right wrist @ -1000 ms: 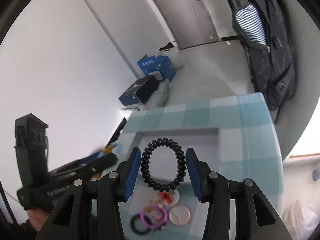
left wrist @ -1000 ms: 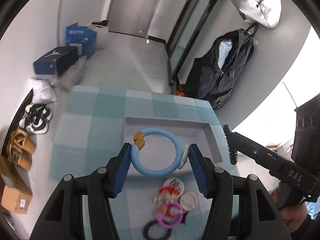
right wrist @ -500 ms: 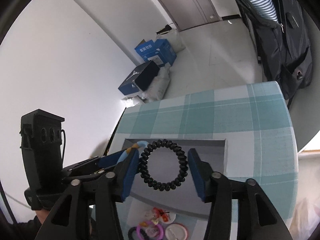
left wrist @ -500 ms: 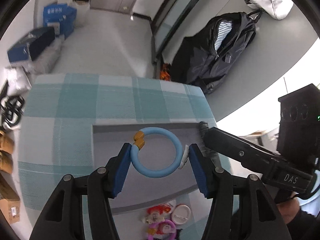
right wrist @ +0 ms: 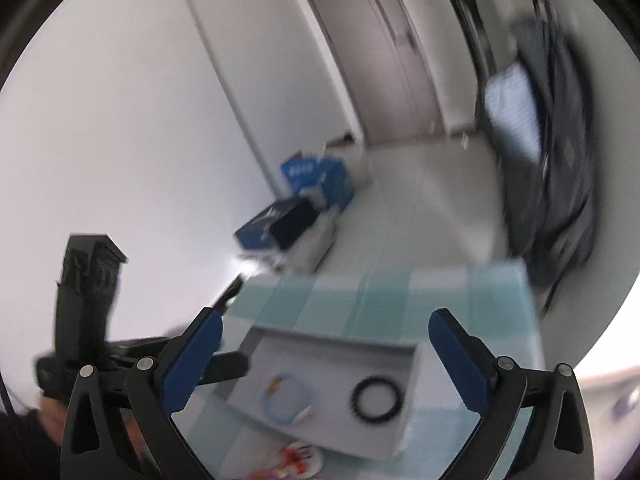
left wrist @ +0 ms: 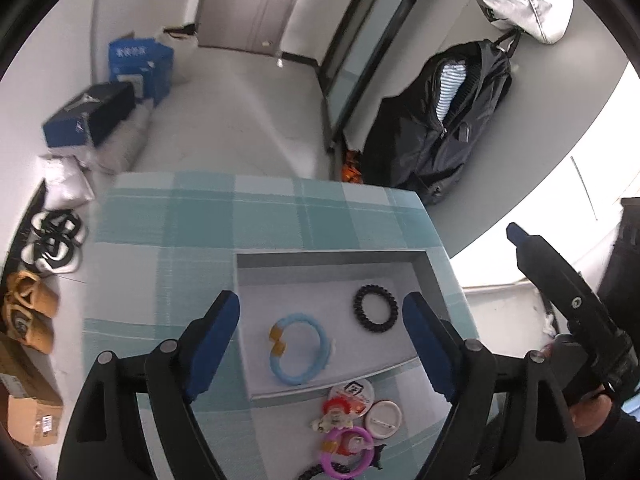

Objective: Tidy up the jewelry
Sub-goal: 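Move the left gripper back to the pile and grasp a black coiled bracelet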

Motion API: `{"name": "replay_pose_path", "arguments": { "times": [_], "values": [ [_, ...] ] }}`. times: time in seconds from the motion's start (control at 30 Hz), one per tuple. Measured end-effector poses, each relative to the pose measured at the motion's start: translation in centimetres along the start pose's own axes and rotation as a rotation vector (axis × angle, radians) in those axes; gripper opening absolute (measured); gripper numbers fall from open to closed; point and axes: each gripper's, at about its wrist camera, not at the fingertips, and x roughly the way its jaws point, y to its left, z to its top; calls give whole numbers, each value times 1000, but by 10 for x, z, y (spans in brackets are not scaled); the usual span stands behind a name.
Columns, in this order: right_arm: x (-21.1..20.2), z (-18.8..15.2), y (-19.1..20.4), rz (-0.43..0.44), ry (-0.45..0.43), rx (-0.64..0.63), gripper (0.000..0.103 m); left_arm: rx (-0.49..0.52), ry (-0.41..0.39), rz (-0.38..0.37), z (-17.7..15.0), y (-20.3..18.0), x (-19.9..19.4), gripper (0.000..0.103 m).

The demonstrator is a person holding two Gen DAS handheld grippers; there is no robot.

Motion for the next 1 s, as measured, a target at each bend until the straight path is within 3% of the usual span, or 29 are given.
{"name": "replay_pose_path", "arguments": {
  "times": [0.13, 0.27, 0.43, 0.6, 0.87, 1.0],
  "values": [
    [-6, -4, 8, -16, 3, -14, 103, 5, -32, 50, -6, -2, -10, 80],
    [-19, -12, 2, -27, -39, 55, 103, 3, -66, 90, -16, -6, -20, 80],
    [-17, -22, -11, -88, 38, 101, 103, 12, -80, 123, -27, -9, -27, 80],
    [-24, -39, -13, -134, 66, 80, 103, -3, -69, 137, -44, -10, -32, 80],
    [-32, -69, -8, -73, 141, 80, 103, -11, -37, 167, -73, -14, -31, 80],
    [-36, -82, -3, -105, 170, 59, 103, -23, 5, 168, -93, -14, -25, 80]
  ]
}}
